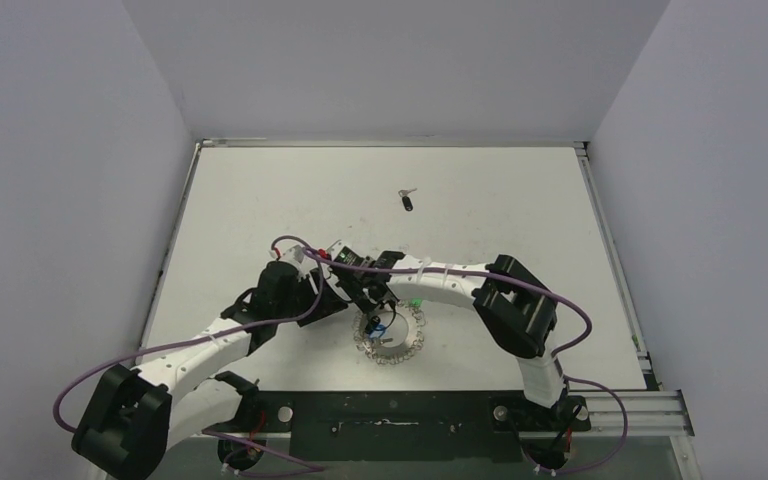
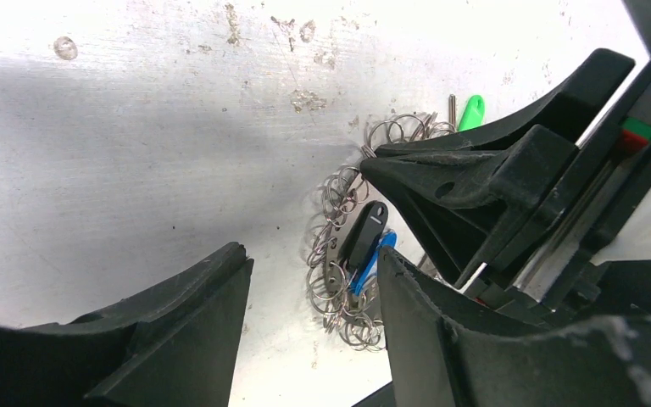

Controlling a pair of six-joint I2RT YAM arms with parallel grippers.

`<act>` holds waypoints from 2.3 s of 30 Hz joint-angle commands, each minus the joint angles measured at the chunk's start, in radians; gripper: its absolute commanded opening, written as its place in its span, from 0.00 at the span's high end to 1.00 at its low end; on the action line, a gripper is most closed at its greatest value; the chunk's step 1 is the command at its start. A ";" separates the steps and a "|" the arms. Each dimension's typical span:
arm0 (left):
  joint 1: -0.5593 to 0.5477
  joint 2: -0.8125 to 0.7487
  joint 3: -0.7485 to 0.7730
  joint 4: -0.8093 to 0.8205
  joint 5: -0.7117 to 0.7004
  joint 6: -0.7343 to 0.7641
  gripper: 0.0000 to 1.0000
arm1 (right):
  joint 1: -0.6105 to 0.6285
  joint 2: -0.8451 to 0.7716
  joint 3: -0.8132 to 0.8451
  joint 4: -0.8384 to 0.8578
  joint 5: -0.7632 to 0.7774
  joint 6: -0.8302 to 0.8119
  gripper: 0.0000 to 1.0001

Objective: Put the keys on the keyring

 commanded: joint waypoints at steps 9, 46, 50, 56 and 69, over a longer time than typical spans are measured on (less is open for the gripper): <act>-0.002 -0.262 -0.062 0.027 -0.020 0.198 0.47 | 0.026 -0.184 -0.018 -0.004 -0.076 -0.071 1.00; -0.284 -0.294 -0.219 0.717 0.341 0.916 0.67 | -0.151 -0.466 -0.116 -0.118 -0.824 -0.299 1.00; -0.294 -0.281 -0.219 0.722 0.344 0.933 0.73 | -0.149 -0.466 -0.121 -0.116 -0.836 -0.297 1.00; -0.303 -0.251 -0.212 0.734 0.359 0.962 0.84 | -0.147 -0.465 -0.123 -0.114 -0.846 -0.297 1.00; -0.311 -0.226 -0.219 0.767 0.369 0.925 1.00 | -0.149 -0.475 -0.127 -0.110 -0.769 -0.291 0.86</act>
